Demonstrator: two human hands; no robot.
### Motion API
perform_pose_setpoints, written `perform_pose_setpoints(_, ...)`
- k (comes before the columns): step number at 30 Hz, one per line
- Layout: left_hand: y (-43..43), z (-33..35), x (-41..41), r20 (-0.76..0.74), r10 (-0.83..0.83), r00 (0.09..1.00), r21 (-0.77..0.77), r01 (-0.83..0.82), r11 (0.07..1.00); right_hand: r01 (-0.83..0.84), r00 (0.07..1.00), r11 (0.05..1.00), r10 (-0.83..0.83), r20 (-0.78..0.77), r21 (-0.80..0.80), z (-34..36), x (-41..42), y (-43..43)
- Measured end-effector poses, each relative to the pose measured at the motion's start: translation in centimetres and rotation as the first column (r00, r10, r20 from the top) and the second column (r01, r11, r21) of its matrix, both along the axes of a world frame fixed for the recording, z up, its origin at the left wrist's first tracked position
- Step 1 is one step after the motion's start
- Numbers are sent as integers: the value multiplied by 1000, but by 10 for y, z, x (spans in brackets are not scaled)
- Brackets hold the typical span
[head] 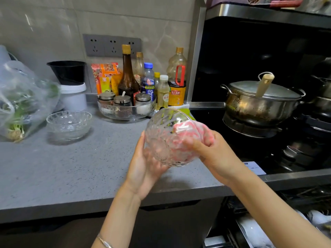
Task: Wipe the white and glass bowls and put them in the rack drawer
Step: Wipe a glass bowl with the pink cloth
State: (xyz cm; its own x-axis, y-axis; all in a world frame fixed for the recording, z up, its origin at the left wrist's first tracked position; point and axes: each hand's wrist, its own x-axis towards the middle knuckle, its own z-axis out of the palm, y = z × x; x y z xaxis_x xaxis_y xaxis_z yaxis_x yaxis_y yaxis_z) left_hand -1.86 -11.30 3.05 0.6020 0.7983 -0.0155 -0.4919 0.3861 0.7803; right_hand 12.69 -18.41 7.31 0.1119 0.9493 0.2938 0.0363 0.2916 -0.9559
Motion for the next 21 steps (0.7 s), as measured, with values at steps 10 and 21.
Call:
perform_pose_setpoints(10,-4,-6,-4,283,96,954,-55,-84,995,93,995,989,-90,34,-116,-10,16,7)
perform_pose_setpoints(21,-27,20,10,164,302,939,-34,-300,953,195,924,906,-299,241,375,-12,-13,-1)
